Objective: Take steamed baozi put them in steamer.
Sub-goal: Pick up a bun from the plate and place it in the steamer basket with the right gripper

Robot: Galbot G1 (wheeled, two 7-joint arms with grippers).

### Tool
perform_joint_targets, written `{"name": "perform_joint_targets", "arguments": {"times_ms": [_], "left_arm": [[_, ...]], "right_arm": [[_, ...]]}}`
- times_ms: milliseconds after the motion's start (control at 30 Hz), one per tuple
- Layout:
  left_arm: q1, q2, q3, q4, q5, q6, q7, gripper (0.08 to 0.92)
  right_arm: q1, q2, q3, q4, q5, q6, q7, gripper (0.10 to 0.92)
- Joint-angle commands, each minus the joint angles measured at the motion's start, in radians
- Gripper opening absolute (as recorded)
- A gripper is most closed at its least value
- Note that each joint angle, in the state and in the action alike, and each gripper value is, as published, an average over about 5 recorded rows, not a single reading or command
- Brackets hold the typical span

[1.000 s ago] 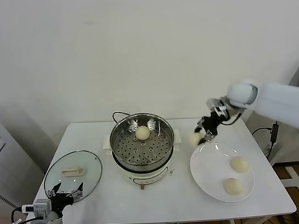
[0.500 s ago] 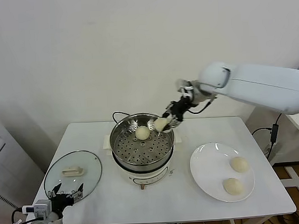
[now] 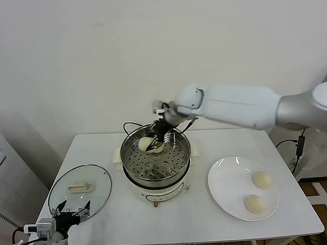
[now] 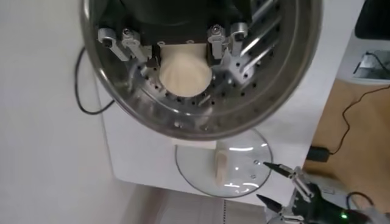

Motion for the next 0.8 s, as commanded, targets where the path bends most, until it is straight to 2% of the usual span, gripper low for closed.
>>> {"name": "perform_joint_targets", "arguments": {"times_ms": [33,567,667,800], "left_arm": [[0.000,0.000,0.000,0.001,-0.001,-0.002,0.001,0.823],[0.008,0.000,-0.005,0.002,-0.002,-0.010,0.001,0.823],[0.009,0.000,-0.005,0.002,-0.002,-0.011,0.001,0.823],[0.011,0.001,-0.009,0.002,-0.003,-0.014,0.001,0.823]], "right_arm": [[-0.082,0.092,0.015,-0.054,-0.018,-0.047,0.070,0.467],[-0.131,0.098,0.022,-0.072,-0.040,-0.069,0.115,0.473],[-0.129,0.098,0.028,-0.073,-0.040,-0.070,0.117,0.526],[-0.099,0.083,0.034,-0.059,-0.030,-0.074,0.093,0.645]]}}
